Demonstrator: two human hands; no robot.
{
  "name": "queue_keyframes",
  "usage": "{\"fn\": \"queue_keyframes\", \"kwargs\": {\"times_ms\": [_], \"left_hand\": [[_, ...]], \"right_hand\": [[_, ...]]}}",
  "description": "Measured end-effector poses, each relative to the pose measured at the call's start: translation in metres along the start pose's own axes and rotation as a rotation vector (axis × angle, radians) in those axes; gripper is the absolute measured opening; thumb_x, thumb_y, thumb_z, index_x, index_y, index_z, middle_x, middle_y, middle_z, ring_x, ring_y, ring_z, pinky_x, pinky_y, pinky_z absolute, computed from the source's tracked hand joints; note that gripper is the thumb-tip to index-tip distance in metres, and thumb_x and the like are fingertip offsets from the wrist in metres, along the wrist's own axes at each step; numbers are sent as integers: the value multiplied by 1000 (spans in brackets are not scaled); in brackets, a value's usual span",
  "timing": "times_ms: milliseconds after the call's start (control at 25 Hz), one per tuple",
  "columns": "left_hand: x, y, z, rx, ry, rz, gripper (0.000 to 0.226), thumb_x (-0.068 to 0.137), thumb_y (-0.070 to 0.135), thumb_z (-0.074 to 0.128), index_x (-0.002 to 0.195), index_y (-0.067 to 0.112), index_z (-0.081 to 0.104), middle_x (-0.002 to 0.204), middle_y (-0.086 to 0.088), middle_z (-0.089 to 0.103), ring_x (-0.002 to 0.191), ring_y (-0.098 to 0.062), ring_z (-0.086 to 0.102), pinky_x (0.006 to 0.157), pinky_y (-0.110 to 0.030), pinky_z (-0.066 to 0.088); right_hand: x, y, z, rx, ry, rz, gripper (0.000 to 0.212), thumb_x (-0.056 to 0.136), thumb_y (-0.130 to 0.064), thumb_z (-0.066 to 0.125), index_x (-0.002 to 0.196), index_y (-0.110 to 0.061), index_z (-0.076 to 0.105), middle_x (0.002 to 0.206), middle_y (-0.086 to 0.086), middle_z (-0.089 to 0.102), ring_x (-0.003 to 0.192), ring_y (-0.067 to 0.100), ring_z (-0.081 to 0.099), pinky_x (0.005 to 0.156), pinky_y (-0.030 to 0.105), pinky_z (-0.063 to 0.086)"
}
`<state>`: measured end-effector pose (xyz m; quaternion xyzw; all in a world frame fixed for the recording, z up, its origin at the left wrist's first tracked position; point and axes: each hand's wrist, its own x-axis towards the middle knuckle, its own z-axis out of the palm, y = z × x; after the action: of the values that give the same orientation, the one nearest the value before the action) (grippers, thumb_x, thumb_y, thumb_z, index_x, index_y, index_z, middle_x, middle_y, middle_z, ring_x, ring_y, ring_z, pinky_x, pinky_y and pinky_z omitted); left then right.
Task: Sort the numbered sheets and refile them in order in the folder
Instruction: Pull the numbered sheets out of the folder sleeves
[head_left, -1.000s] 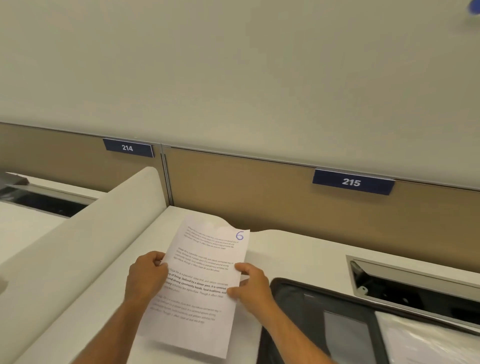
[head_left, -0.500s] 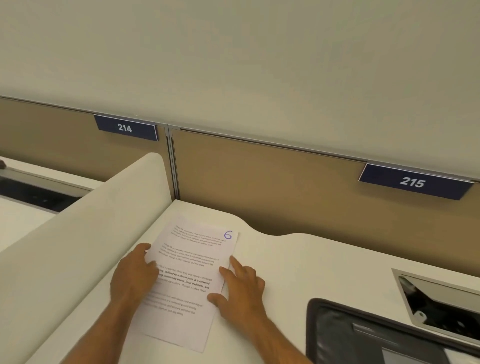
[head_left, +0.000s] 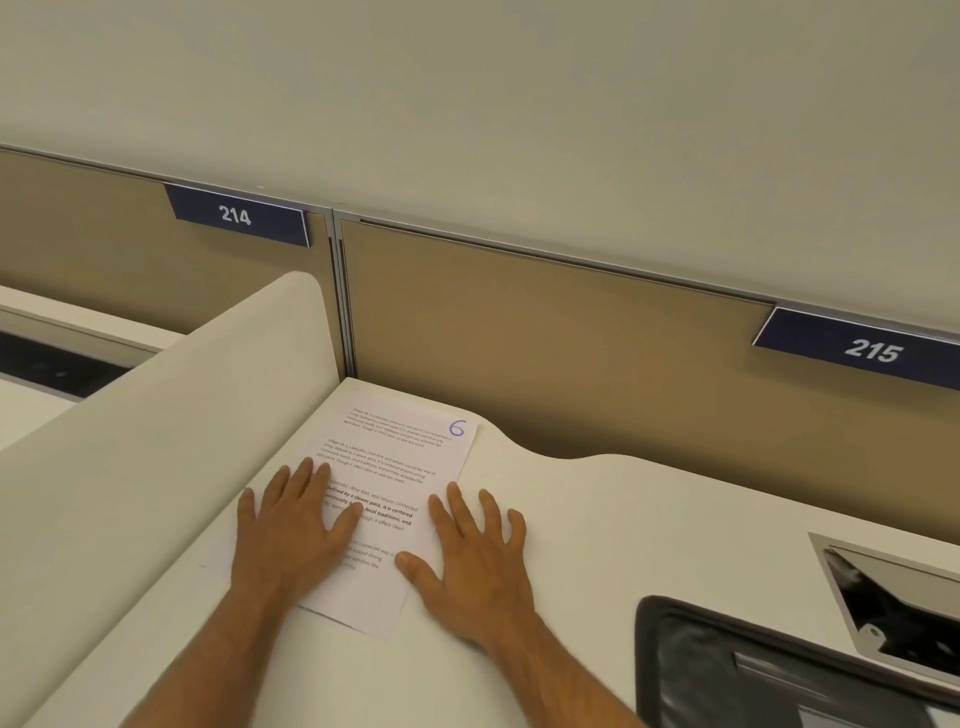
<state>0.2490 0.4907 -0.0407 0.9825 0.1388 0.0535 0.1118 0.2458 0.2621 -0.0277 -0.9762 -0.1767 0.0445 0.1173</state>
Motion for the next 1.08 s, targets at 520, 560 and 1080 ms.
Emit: {"fn": "queue_keyframes", "kwargs": {"times_ms": [520,560,1080], "left_hand": [[-4,16,-23,-8,-11,37,107,74,84,-2,160,23,10,168,2,5,154,-19,4,123,-49,4],[-10,23,-27,-23,5,61,109,73,85,-2,160,22,12,168,2,7,154,-19,5,123,-48,5],[-157,202,-23,-39,-17,451,90,91,82,20,146,17,51,153,-9,44,138,-35,45,108,-58,30]], "right_hand": [[-8,17,-22,332,-103,17,110,66,-93,6,158,-34,-9,166,-11,-16,154,14,-13,123,40,-10],[-15,23,-27,368,-99,23,109,68,-91,9,158,-33,-8,166,-11,-16,154,12,-12,125,37,-8],[-180,138,-85,-21,52,202,100,67,-92,-12,143,-33,-36,155,-8,-40,145,20,-35,119,42,-21]]}}
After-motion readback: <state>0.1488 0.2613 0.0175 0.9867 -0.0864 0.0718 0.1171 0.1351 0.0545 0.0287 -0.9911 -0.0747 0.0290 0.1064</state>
